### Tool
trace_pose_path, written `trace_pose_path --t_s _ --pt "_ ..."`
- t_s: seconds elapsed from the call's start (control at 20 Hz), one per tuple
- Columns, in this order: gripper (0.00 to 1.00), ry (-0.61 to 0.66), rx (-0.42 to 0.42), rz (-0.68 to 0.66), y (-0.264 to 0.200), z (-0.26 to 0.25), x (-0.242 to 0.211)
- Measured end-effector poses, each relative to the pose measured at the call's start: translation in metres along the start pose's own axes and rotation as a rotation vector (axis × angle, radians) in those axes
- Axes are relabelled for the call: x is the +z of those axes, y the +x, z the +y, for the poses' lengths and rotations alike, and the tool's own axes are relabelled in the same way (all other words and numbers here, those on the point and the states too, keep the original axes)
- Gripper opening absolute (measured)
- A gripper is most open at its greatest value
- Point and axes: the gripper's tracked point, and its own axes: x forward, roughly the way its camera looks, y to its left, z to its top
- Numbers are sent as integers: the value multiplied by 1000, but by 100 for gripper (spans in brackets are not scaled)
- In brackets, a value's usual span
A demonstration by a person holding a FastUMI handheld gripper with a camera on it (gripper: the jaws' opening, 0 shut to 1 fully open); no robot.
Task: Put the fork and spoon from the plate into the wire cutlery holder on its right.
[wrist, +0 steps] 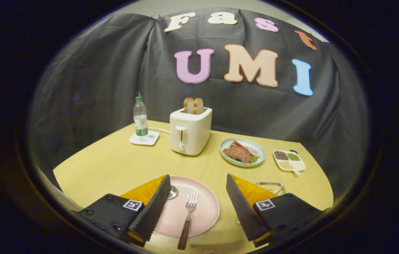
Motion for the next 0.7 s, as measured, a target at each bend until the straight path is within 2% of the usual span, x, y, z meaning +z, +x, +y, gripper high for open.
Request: trace_pose_path --t_s 0.7 --pt "100 -51 37 255 25 6 -97"
